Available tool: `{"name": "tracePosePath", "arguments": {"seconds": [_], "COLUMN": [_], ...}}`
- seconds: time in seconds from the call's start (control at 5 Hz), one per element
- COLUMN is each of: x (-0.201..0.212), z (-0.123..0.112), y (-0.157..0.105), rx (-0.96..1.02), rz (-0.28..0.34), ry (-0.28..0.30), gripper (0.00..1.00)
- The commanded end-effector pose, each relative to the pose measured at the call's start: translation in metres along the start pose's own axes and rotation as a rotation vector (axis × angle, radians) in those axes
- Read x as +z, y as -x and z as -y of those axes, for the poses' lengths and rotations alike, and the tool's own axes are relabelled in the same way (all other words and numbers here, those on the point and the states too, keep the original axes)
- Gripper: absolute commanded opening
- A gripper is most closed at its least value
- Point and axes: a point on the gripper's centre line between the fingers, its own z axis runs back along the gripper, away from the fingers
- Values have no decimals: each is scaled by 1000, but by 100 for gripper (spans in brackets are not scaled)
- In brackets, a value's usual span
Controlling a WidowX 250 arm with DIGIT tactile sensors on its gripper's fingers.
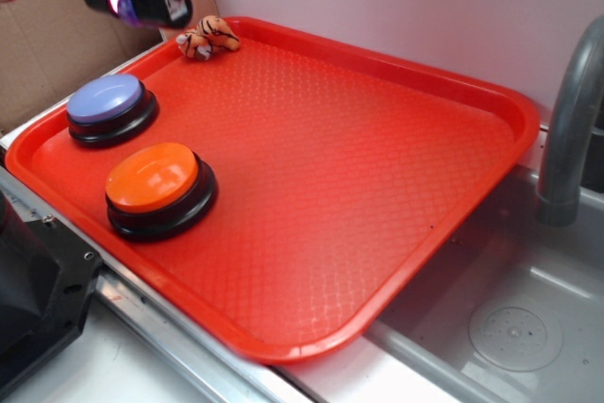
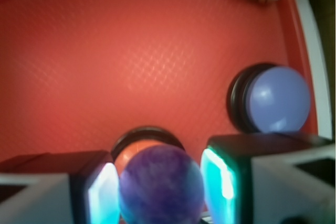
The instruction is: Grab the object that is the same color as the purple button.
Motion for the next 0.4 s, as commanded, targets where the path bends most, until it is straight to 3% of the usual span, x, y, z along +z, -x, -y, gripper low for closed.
{"name": "tracePosePath", "arguments": {"seconds": [0.0, 0.2], "x": [31, 25], "z": [16, 17], "y": [8, 6], "rx": [1, -2], "rz": [97, 65], "ry": [0, -3], "gripper": [0, 0]}}
